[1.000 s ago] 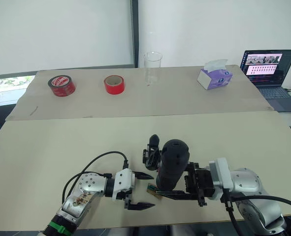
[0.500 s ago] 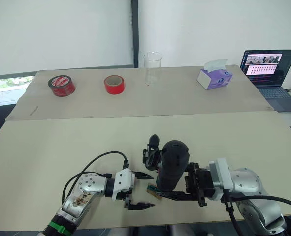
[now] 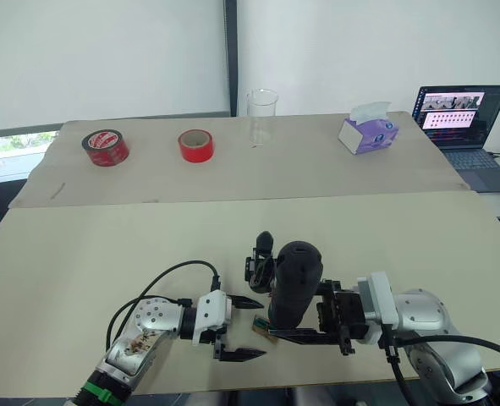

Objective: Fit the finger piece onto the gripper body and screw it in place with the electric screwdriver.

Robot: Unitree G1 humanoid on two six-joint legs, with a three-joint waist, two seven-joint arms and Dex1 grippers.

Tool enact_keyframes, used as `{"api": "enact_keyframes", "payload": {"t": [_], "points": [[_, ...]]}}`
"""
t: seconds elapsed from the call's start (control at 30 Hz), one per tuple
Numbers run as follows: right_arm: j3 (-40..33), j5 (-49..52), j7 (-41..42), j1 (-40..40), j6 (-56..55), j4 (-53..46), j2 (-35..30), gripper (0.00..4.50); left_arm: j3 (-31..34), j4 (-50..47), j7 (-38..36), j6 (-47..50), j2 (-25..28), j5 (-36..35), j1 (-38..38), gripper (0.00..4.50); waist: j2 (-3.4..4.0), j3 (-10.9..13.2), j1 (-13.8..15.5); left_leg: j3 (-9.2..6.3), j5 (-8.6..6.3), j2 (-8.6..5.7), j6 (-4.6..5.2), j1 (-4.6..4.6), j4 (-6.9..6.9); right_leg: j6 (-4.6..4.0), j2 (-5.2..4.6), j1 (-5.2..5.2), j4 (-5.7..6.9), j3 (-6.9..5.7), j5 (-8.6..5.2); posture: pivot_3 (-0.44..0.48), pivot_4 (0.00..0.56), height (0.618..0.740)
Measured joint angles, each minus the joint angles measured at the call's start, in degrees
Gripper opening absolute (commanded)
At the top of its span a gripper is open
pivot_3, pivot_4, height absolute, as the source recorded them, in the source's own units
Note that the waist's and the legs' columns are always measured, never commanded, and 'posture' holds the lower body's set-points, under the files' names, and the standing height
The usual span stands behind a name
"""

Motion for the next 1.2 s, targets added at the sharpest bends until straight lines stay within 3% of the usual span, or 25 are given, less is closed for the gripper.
{"api": "enact_keyframes", "payload": {"t": [1.2], "points": [[0.8, -1.3, 0.0, -0.5, -0.9, 0.4, -0.2, 1.92, 0.4, -1.1, 1.1, 0.6, 0.0, -0.1, 1.1, 4.50, 0.00, 0.0, 0.0, 0.00, 0.00, 0.00, 0.00, 0.01, 0.00, 0.00, 0.00, 0.01, 0.00, 0.00, 0.00, 0.000, 0.150, 0.740]]}}
